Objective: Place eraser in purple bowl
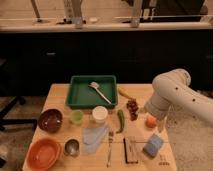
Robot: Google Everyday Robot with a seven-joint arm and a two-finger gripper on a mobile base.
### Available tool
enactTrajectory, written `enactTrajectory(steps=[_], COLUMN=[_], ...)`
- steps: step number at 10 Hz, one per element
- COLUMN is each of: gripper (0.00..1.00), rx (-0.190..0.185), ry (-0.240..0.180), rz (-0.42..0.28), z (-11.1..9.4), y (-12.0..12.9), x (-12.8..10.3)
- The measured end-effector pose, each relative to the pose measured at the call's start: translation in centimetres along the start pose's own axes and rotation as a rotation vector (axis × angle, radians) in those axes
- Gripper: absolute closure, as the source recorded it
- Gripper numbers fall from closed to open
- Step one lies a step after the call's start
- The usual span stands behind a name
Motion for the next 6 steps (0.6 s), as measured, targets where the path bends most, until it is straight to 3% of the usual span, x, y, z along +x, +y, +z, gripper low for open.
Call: enactTrajectory(steps=[3, 4, 6], gripper=[0.2, 0.2, 0.2], rx=[-0.011, -0.014, -0.006], ry=[-0.043, -0.07, -0.096], rz=[-0.337, -0.502, -0.637], z=[1.1, 1.9, 3.4], y=[-1.2, -1.6, -2.4], x=[-2.3, -3.7, -5.5])
